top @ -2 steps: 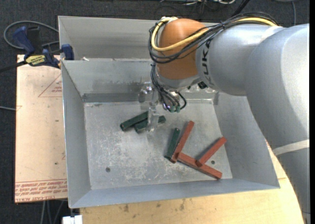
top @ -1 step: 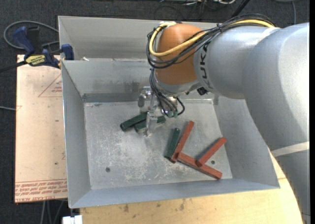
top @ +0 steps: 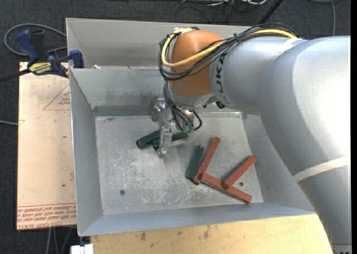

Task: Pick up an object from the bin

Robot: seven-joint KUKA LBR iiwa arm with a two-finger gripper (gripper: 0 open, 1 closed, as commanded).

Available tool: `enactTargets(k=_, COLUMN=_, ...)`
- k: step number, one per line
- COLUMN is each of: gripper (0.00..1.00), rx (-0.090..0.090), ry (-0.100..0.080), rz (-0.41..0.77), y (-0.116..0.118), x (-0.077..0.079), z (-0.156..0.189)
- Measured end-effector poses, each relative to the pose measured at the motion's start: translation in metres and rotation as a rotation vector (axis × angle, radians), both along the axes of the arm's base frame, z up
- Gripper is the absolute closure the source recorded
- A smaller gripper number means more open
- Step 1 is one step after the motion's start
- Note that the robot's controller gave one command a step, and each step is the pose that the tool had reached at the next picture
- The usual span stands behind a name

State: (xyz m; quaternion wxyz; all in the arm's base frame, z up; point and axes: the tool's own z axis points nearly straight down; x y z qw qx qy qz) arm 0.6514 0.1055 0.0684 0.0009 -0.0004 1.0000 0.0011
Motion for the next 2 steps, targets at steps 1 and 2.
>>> enactTargets(k=1, gripper=0.0, rx=0.0, ry=-0.002, rz=-0.001, y=0.0004, x=0.001, z=0.0008)
enactTargets(k=2, gripper=1.0, rx=0.001, ry=-0.003, rz=-0.002, y=0.0004, x=0.0017, z=0.0023)
